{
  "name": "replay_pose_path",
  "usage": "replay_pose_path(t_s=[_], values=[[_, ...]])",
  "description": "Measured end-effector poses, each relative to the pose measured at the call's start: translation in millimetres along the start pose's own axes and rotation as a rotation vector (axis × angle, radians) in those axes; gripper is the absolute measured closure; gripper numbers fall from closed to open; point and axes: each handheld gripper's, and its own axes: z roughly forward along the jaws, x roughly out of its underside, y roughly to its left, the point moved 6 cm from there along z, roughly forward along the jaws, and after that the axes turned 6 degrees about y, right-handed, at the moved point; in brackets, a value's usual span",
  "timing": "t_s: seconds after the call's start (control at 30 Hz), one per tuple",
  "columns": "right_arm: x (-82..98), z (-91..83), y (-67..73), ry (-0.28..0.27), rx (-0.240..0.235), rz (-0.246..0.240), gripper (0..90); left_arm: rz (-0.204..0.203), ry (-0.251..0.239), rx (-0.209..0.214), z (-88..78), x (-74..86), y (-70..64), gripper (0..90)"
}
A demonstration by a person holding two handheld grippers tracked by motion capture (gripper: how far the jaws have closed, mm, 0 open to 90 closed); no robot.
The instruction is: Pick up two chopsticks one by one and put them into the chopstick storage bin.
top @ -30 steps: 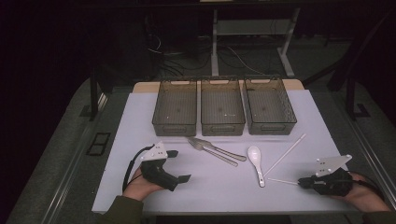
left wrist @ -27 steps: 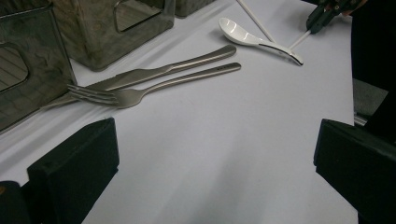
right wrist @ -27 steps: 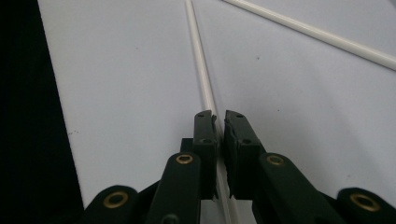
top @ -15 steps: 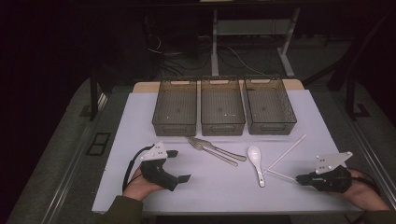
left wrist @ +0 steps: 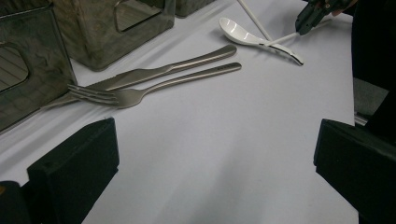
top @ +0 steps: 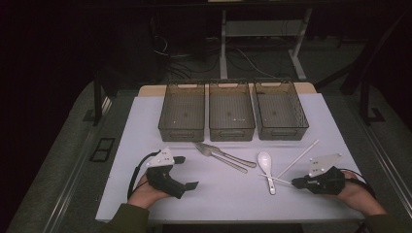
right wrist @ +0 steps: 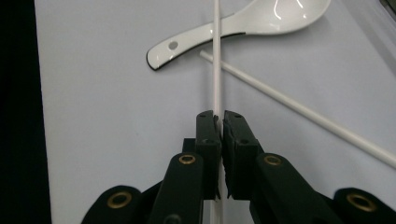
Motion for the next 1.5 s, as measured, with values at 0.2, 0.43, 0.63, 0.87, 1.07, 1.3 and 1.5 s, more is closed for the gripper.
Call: replay_pose_path(t_s=[0.2, 0.43, 0.63, 0.87, 1.07, 1.3, 1.5], values=[[3.7, 0.3, 0.3, 0.000, 0.001, 0.023, 75.0, 0.005, -0.003, -0.002, -0.7, -0.1, 0.2, 0.0], [25.5, -5.5, 0.7, 0.011, -0.010, 0.066, 75.3, 0.001, -0.004, 0.000, -0.2, 0.0, 0.0, 0.0], [26.4, -5.7, 1.1, 0.008, -0.014, 0.047, 84.5, 0.010, 0.002, -0.003, -1.4, 0.0, 0.1, 0.0], [18.2, -14.7, -3.4, -0.042, -0.010, 0.077, 84.7, 0.010, 0.001, -0.006, -1.3, 0.3, 0.3, 0.0], [3.5, -19.6, -7.6, -0.093, -0.011, 0.101, 84.7, 0.017, -0.002, -0.003, -1.5, 3.3, -0.6, 0.0], [-16.0, -19.3, -17.1, -0.116, 0.017, 0.147, 84.7, 0.029, -0.007, -0.004, -2.4, 4.2, -0.2, 0.0], [-35.1, -22.6, -29.5, -0.165, 0.031, 0.216, 84.7, 0.031, -0.009, -0.012, -1.9, 5.2, 1.2, 0.0]])
